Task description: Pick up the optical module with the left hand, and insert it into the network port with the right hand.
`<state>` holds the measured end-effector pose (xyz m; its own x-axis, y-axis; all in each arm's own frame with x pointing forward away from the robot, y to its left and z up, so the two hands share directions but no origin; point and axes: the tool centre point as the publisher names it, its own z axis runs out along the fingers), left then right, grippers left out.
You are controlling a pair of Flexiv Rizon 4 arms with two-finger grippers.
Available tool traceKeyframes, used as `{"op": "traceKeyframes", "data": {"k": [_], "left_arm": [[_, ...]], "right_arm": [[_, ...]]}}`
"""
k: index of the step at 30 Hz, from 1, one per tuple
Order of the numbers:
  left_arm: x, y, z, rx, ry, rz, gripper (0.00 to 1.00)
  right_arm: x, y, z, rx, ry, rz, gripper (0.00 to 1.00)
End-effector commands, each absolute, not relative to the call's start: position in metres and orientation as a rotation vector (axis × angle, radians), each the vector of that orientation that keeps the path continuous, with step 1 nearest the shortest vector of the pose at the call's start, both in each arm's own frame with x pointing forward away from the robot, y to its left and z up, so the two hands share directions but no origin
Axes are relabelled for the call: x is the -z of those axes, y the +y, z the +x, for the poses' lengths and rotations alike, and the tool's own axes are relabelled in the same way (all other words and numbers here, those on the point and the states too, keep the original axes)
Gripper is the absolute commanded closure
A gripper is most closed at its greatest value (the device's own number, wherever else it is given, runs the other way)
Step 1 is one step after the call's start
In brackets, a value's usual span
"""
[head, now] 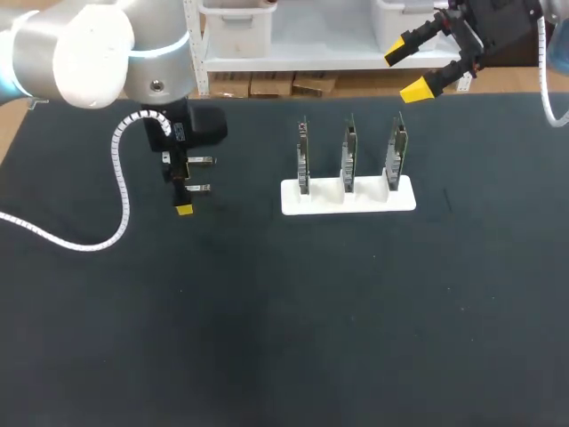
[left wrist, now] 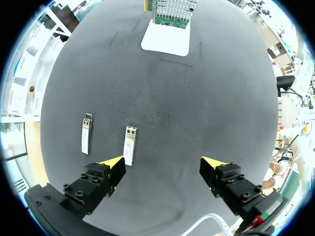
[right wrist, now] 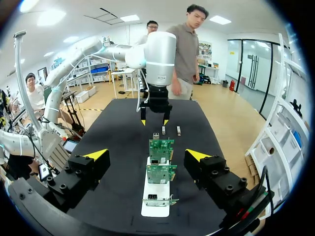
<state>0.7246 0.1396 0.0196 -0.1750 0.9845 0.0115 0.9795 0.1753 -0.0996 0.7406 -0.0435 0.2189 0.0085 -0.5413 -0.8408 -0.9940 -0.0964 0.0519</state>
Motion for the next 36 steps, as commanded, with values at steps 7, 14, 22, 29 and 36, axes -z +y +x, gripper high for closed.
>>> {"op": "traceKeyframes", "data": {"k": [7,14,22,29,36], "left_arm": [[-0.023,0.138,0.727,-0.109,-2.335,-1.983,0.00],[-0.018,0.135,0.725,-0.178,-2.303,-1.959,0.00],[-0.019,0.142,0.735,-0.129,-2.311,-1.963,0.00],[-0.018,0.134,0.739,-0.143,-2.282,-1.999,0.00],[-0.009,0.130,0.734,-0.184,-2.268,-1.981,0.00]], "right_arm": [[-0.219,-0.043,0.741,-0.980,1.586,-1.697,0.00],[-0.219,-0.043,0.741,-0.980,1.586,-1.697,0.00],[-0.219,-0.043,0.741,-0.980,1.586,-1.697,0.00],[-0.219,-0.043,0.741,-0.980,1.586,-1.697,0.00],[-0.219,-0.043,0.741,-0.980,1.586,-1.697,0.00]]}}
